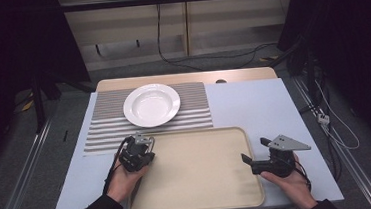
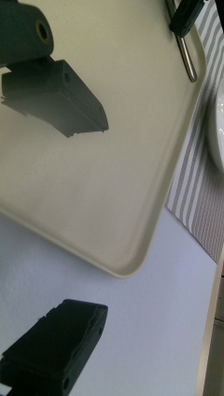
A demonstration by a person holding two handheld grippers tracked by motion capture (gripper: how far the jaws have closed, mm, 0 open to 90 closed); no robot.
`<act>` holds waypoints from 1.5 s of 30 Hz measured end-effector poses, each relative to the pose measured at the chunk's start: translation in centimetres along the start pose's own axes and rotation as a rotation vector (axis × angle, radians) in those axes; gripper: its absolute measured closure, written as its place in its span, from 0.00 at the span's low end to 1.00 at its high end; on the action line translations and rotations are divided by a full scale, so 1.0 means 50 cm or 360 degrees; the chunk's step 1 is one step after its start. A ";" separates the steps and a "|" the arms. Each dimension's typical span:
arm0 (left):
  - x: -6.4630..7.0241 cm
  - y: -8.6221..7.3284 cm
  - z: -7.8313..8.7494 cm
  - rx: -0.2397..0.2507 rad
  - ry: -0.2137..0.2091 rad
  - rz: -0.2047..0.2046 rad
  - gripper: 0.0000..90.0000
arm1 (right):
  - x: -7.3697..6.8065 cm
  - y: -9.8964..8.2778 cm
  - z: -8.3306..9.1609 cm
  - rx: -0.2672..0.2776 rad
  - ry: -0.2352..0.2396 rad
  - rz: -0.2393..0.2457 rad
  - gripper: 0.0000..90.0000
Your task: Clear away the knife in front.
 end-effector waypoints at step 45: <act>-0.015 0.021 0.043 0.0250 0.0052 0.0003 0.45 | 0.002 0.000 -0.002 -0.0005 -0.0003 -0.0002 0.11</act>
Point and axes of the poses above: each handheld gripper's, and its own axes: z roughly backward along the jaws, y roughly out of its top, x roughly to its right, the point moved 10 cm from there along -z, roughly forward along the jaws, and after that the axes turned 7 degrees about -y, right-handed, at the moved point
